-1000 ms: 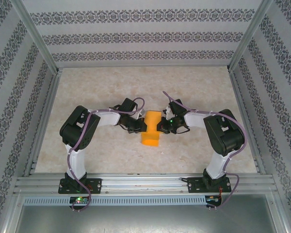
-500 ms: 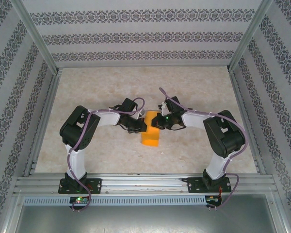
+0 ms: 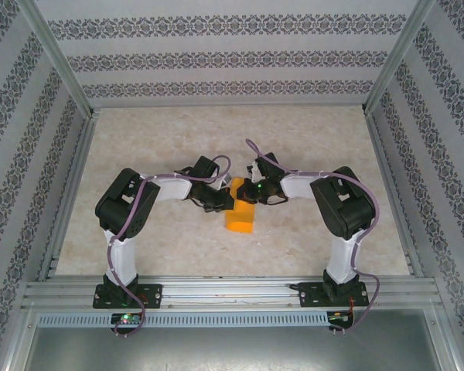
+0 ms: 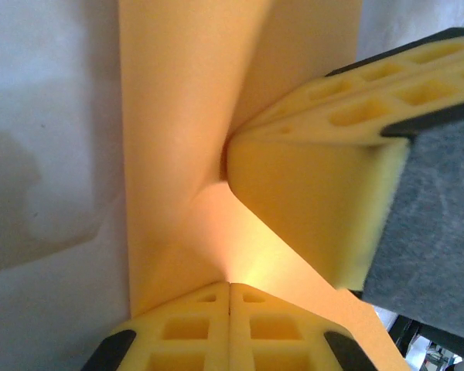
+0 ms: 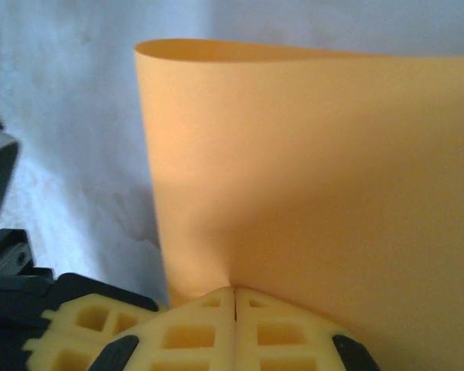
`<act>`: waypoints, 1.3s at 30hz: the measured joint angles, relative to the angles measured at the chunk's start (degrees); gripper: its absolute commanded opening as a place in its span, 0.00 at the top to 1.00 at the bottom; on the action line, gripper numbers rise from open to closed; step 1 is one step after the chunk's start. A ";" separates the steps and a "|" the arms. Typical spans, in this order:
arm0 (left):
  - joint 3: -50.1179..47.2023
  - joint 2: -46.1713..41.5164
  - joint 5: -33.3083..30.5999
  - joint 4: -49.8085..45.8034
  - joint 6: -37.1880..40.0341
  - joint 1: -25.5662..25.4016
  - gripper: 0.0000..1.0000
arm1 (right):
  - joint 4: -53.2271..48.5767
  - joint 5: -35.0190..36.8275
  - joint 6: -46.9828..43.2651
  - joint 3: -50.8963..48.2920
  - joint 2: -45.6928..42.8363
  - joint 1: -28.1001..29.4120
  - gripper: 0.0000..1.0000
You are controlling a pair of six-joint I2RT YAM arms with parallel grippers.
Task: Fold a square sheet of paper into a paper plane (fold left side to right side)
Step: Hold the square sheet of paper at the center of the table, then first fold the square sheet of paper in half at the center of the table.
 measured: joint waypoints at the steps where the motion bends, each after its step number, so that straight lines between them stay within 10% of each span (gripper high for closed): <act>1: 0.00 0.00 0.00 0.00 0.02 0.00 0.98 | -0.42 0.13 0.00 0.22 0.02 0.00 1.00; 39: -18.32 -12.90 -1.36 4.98 0.04 -3.89 0.97 | -8.59 -4.09 -3.74 3.08 1.40 -0.46 1.00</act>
